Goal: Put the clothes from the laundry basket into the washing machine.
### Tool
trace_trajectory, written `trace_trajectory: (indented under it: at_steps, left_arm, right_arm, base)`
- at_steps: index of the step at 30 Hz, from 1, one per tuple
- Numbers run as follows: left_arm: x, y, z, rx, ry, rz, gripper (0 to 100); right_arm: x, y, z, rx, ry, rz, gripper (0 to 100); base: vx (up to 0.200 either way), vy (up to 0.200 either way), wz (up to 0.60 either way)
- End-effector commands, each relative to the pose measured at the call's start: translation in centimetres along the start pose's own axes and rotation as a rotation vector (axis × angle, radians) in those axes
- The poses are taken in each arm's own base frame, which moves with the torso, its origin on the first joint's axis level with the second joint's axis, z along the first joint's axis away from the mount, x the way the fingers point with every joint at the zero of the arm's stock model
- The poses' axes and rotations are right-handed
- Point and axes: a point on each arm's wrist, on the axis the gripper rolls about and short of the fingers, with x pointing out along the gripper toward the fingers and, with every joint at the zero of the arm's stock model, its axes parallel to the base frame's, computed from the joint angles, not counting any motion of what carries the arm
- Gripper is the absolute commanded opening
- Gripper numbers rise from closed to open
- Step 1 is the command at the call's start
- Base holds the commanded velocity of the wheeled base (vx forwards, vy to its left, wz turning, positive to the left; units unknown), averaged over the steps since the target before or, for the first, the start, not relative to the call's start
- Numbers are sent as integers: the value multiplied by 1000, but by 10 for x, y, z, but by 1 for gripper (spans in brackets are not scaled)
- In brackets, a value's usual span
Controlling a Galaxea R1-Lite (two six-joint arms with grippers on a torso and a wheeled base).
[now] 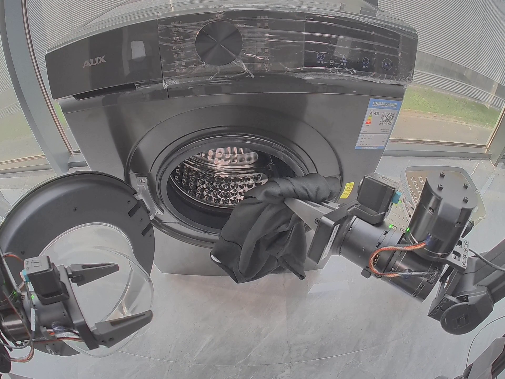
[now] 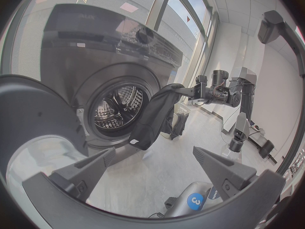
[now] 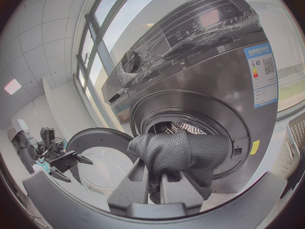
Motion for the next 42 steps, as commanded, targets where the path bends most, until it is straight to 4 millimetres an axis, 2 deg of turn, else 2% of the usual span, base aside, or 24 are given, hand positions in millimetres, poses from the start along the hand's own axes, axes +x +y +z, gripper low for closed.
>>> trace_trajectory:
  at_steps: [1,2,6,13,20,26,34,42]
  left_arm:
    - [54,13,-17,-48,135,-84,100]
    - [54,13,-17,-48,135,-84,100]
    - [75,8,-24,-33,154,-155,100]
    - [90,-4,-33,-31,212,-236,100]
    - [111,2,-41,-56,255,-247,100]
    - [138,5,-43,-76,204,-257,100]
    - [172,5,-60,-86,203,-278,100]
    - [194,10,-67,-96,135,-269,100]
  right_arm:
    - [0,-1,-5,1,15,-3,0]
    - [0,-1,-5,1,15,-3,0]
    - [-1,-3,-6,9,21,-11,0]
    - [0,-1,-7,12,23,-8,0]
    - [1,0,-6,11,17,-5,0]
    - [1,0,-5,13,14,-5,0]
    - [0,1,-4,12,11,-1,0]
    - [0,3,-4,13,11,7,0]
  base:
    - [0,0,0]
    - [0,0,0]
    - [0,0,0]
    - [0,0,0]
    - [0,0,0]
    - [0,0,0]
    - [0,0,0]
    - [0,0,0]
